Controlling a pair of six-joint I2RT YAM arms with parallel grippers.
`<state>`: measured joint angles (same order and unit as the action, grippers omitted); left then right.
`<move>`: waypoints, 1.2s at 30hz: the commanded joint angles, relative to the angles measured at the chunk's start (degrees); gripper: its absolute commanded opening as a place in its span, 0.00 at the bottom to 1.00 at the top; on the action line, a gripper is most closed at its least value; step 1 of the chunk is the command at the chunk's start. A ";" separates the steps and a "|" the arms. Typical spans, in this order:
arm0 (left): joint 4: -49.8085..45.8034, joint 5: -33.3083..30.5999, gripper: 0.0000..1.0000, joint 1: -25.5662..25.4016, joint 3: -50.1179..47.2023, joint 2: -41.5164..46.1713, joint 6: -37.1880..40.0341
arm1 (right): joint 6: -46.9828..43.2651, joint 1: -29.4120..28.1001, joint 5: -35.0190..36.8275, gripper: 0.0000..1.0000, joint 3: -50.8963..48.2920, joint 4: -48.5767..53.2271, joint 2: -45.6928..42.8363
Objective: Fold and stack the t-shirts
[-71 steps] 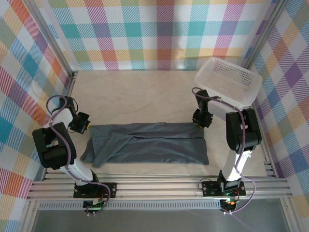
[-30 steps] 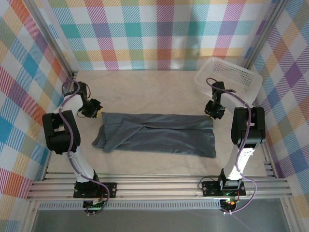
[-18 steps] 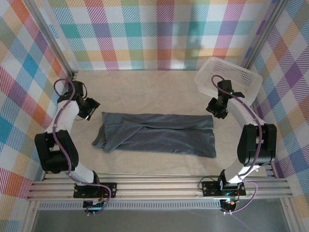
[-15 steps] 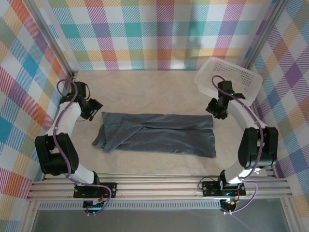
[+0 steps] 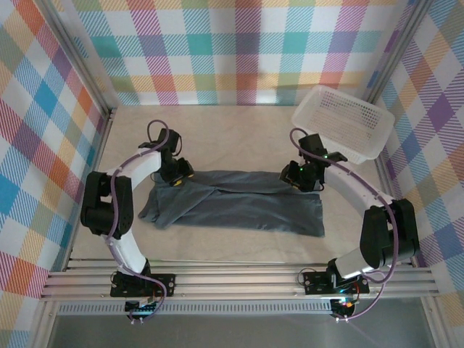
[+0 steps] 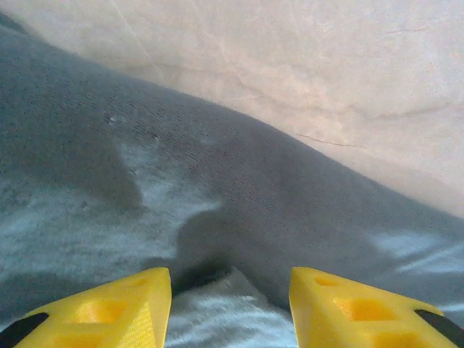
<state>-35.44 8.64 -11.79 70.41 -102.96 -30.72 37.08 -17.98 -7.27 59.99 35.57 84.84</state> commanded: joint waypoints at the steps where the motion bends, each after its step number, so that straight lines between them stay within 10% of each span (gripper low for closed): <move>1: -1.06 -2.95 0.44 -0.88 2.77 -2.06 2.15 | 1.05 -1.29 -1.38 0.41 -0.15 -0.24 -1.91; 24: -3.37 -7.11 0.21 -5.24 3.89 -3.84 2.18 | 1.68 -1.70 -0.91 0.41 -0.53 -0.16 -2.68; 31: -3.80 -8.23 0.29 -5.38 2.97 -3.12 2.24 | 1.85 -1.71 -1.17 0.41 -0.67 -0.67 -2.68; 36: -3.14 -7.08 0.13 -5.50 2.72 -3.23 1.89 | 1.96 -1.82 -1.26 0.41 -0.79 -0.81 -2.67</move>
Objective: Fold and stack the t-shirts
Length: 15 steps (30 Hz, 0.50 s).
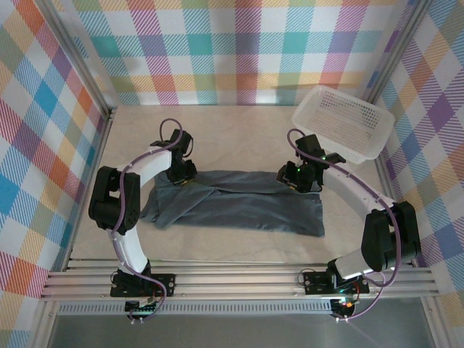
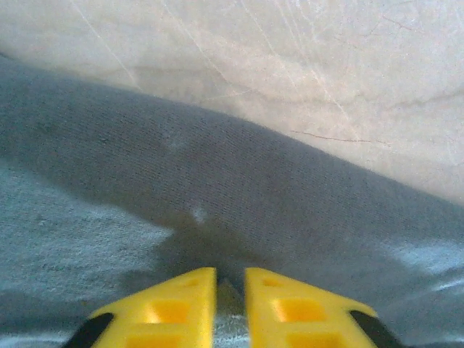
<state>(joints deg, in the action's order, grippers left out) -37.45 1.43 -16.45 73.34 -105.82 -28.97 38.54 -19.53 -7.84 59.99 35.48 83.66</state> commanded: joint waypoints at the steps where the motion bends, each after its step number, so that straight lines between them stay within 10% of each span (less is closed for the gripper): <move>1: -1.09 0.16 0.08 -0.94 -0.30 -0.06 0.06 | 0.56 -0.35 -0.56 0.41 -0.75 -0.69 -1.61; 15: -1.38 5.42 0.00 -5.39 -12.02 17.75 -3.52 | 0.82 -0.36 -0.07 0.41 -0.09 0.04 -3.04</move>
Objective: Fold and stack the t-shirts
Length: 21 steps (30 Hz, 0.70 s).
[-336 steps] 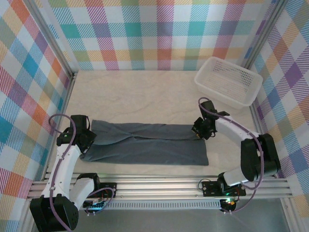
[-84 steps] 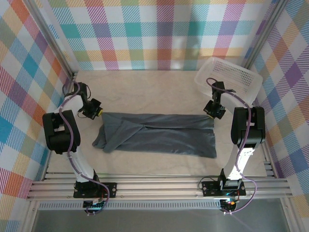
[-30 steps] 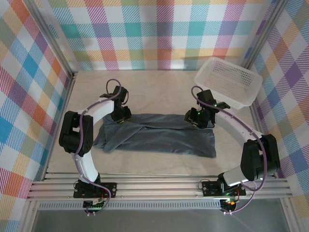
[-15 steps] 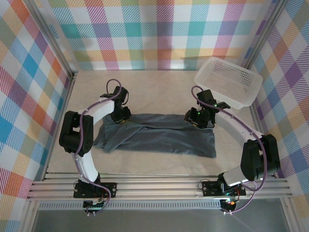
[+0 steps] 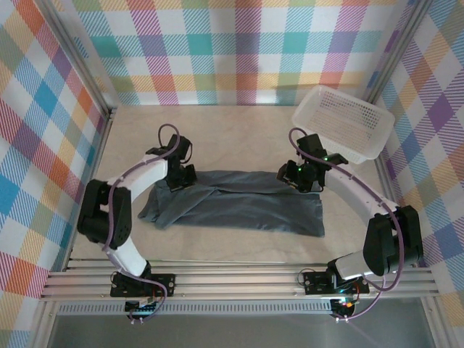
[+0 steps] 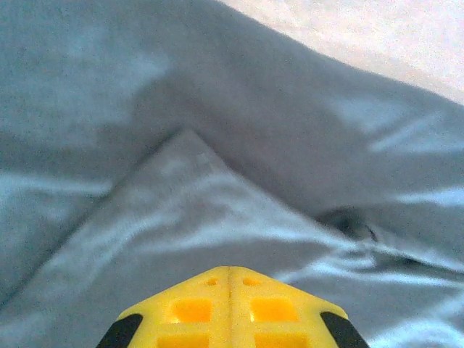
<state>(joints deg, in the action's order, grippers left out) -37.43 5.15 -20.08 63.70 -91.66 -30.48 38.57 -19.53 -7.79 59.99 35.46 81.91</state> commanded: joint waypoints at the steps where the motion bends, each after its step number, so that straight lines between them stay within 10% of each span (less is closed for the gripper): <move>1: -1.17 1.72 0.00 -2.19 -3.40 4.62 -2.43 | 0.81 -0.39 -0.12 0.41 -0.13 0.05 -1.48; 4: -2.35 -2.18 0.00 -2.13 -3.41 5.49 -2.45 | 0.72 -0.42 -0.20 0.41 -0.13 0.23 -1.58; 7: -5.48 -5.47 0.43 -0.51 2.08 0.92 -2.42 | 0.76 -0.42 -0.18 0.41 -0.48 0.15 -1.66; 21: -13.04 -4.98 0.50 0.39 15.93 -16.25 -24.63 | -0.36 -0.56 0.32 0.41 0.72 1.36 -0.93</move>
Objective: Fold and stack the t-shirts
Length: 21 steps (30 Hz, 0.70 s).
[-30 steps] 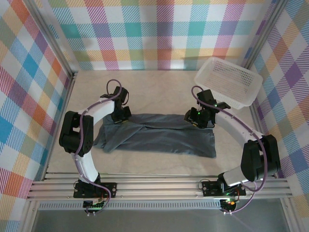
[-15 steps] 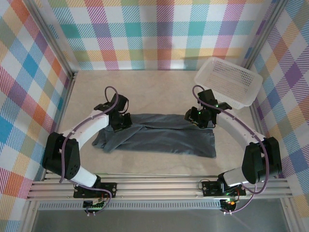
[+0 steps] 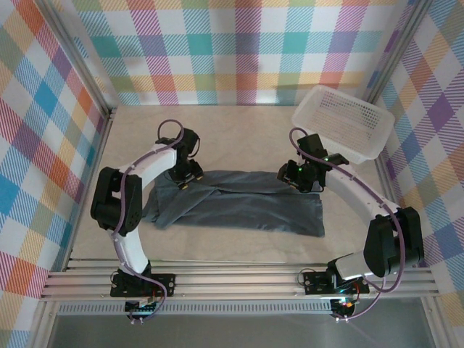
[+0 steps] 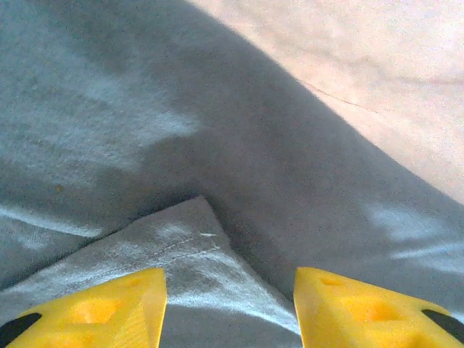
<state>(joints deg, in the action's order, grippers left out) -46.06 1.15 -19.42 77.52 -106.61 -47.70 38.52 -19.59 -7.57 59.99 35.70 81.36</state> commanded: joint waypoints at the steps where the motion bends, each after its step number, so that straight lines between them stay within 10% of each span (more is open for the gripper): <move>1: -4.70 -0.81 0.49 -0.27 2.63 -2.02 -8.72 | -0.42 -0.40 0.10 0.40 0.83 1.23 -0.33; 17: -6.57 -3.61 0.25 -0.40 6.18 -5.81 -11.37 | -1.03 -0.53 -5.31 0.41 0.10 -2.31 -1.23; 21: -6.78 -4.14 0.35 -0.44 5.66 -5.54 -11.40 | 0.16 -0.48 -10.90 0.44 -1.95 -7.88 -3.03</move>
<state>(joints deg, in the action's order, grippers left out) -50.13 -1.67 -19.46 83.02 -112.05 -58.96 38.37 -19.59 -13.06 59.37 32.29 80.62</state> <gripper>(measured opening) 0.334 0.436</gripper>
